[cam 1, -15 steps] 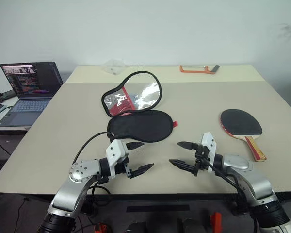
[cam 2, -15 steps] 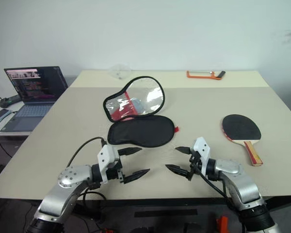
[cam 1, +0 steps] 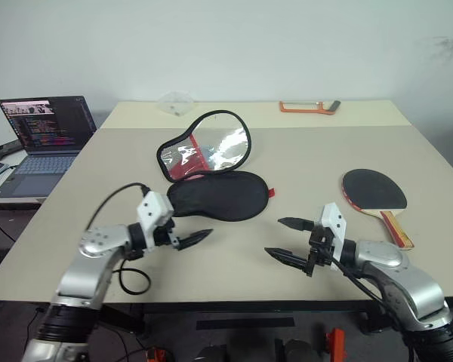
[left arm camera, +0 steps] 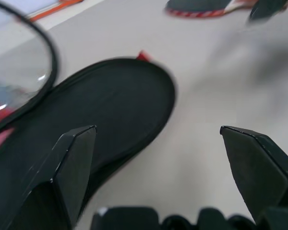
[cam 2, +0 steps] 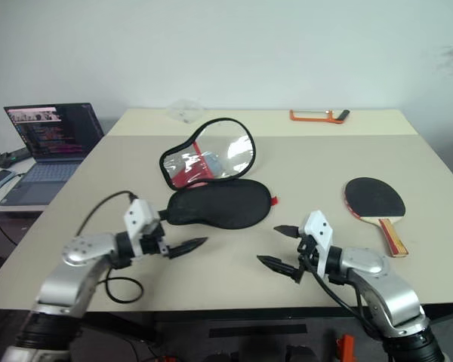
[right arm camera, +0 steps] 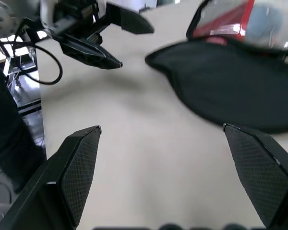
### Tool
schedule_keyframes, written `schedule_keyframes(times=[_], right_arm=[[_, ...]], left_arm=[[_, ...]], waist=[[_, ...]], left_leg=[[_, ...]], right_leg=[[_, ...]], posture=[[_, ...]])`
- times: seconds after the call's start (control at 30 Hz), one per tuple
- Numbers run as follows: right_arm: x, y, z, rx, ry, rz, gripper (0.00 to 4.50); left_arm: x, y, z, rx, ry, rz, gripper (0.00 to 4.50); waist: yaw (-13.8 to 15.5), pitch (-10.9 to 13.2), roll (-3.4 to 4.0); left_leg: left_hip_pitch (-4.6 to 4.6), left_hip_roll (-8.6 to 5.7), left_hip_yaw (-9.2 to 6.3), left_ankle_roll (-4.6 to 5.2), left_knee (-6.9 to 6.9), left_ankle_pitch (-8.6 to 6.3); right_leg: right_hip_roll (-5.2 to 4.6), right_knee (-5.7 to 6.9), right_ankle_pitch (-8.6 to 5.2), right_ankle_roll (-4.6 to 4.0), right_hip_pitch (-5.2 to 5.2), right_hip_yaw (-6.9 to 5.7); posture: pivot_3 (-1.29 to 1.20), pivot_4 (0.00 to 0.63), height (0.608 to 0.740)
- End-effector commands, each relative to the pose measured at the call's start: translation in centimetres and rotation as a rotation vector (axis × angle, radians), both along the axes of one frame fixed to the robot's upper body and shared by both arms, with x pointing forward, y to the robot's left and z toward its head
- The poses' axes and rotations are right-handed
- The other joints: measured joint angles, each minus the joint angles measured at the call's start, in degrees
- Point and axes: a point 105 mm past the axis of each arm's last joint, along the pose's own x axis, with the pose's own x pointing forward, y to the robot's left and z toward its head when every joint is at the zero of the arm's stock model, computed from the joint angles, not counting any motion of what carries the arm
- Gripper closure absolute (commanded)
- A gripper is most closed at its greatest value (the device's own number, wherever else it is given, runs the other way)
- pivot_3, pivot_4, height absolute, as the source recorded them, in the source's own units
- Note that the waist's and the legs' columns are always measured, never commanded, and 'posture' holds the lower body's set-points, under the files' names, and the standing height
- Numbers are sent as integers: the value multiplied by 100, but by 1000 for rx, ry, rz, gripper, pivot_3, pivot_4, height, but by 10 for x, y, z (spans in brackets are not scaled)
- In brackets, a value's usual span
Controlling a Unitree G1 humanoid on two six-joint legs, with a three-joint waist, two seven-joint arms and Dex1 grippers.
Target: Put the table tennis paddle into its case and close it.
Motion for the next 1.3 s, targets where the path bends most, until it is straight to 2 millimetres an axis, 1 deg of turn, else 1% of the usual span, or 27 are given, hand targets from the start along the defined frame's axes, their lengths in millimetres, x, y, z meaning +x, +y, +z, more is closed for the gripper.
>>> schedule_keyframes(times=[0.03,0.1,0.2,0.33,0.47,0.5,0.6,0.7,0.87,0.93,1.0,1.13,1.17,1.2,1.23,1.3], right_arm=[[-2,10,18,26,-65,30,27],[3,14,21,33,-87,13,27],[5,14,27,58,-107,-3,27],[8,13,27,71,-109,-35,27],[8,14,29,74,-115,-29,27],[3,17,29,65,-107,11,27],[-10,21,29,12,-121,118,27],[-11,21,35,-18,-159,144,27],[-9,21,42,-27,-196,141,27],[-8,20,42,-30,-203,130,0],[-7,19,41,-34,-204,121,0],[-5,15,41,-44,-206,101,0],[-4,13,41,-45,-210,88,0],[-2,11,42,-45,-211,77,0],[-1,9,42,-45,-212,69,0],[2,6,44,-50,-218,54,0]], left_arm=[[12,22,13,61,-70,13,0],[18,30,8,123,-45,-6,0],[31,29,1,155,2,-38,0],[52,29,-5,204,29,-29,0],[57,32,-19,300,73,-55,0],[58,33,-20,328,75,-66,0],[61,33,-17,379,63,-81,0],[66,32,-13,388,61,-76,0],[69,27,-14,414,72,-86,0],[69,26,-15,421,79,-93,373],[68,26,-17,430,89,-102,912],[66,30,-21,442,109,-94,2413],[66,33,-22,444,113,-85,2713],[67,35,-23,446,114,-75,3195],[67,36,-23,448,114,-69,3461],[68,38,-23,447,115,-59,4146]], waist=[[10,2,-4],[12,3,-6],[37,4,-9],[57,5,-15],[-5,7,-18],[-25,7,-18],[-37,11,-25],[-37,12,-28],[-35,13,-29],[-33,13,-30],[-31,13,-30],[-33,13,-30],[-33,13,-30],[-33,13,-30],[-33,13,-30],[-33,13,-30]], left_leg=[[0,0,-1,0,1,0],[0,1,-5,0,1,0],[-2,-3,-5,-2,2,1],[-6,-6,-4,-13,5,8],[-7,-4,2,-15,4,9],[-7,-4,2,-15,4,9],[-8,-3,7,-13,5,8],[-8,-2,5,1,8,1],[-7,-3,5,1,10,1],[-8,-2,5,1,11,1],[-7,-2,4,1,11,1],[-6,-2,5,1,12,1],[-6,-2,5,1,13,1],[-6,-2,5,2,13,1],[-6,-2,5,2,14,1],[-5,-2,5,2,17,2]], right_leg=[[0,0,0,0,0,-2],[1,1,0,0,0,-6],[0,1,0,0,-1,-7],[-1,0,1,1,0,-7],[2,2,1,1,-4,-4],[2,3,1,2,-4,-4],[3,5,0,2,-7,-1],[4,10,0,3,-6,-2],[5,13,-1,4,-6,-2],[5,14,-1,4,-6,-2],[5,15,-1,4,-6,-3],[5,20,-1,4,-6,-2],[5,21,-1,4,-6,-2],[5,22,-1,4,-6,-2],[5,23,-1,4,-6,-2],[5,25,-1,4,-6,-2]], posture=[[0,150,740],[0,150,740],[0,150,740],[0,150,740],[0,150,740],[0,150,740],[0,150,740],[0,150,740],[0,150,740],[0,150,740],[0,150,740],[0,150,740],[0,150,740],[0,150,740],[0,150,740],[0,150,740]])
